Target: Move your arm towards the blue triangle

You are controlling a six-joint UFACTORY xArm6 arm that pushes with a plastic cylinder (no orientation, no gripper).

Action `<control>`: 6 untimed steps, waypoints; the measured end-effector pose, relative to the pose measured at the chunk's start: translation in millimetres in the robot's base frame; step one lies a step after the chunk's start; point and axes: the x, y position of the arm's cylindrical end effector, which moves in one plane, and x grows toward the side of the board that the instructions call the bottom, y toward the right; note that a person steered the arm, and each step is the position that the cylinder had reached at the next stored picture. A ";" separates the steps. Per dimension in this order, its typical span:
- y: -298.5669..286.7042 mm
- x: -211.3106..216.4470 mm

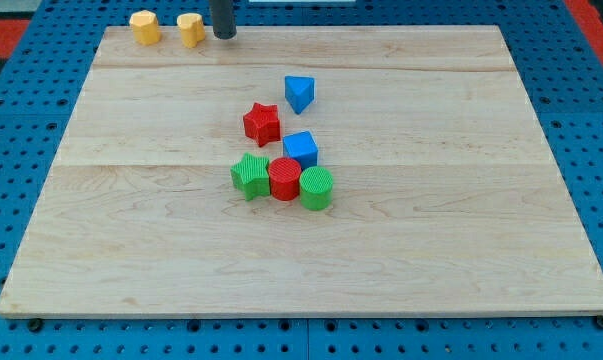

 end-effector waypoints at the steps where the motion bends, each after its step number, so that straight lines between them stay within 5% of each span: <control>1: -1.9 -2.7; 4: -42.6 18.5; 6: 118.3 99.9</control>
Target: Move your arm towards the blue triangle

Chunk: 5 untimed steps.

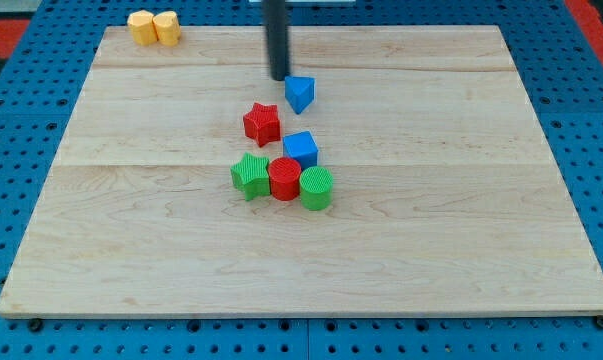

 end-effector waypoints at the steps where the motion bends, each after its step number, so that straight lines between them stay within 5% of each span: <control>1: 89.9 2.9; 2: 93.7 40.8; 4: 48.3 0.1; 5: 74.5 36.1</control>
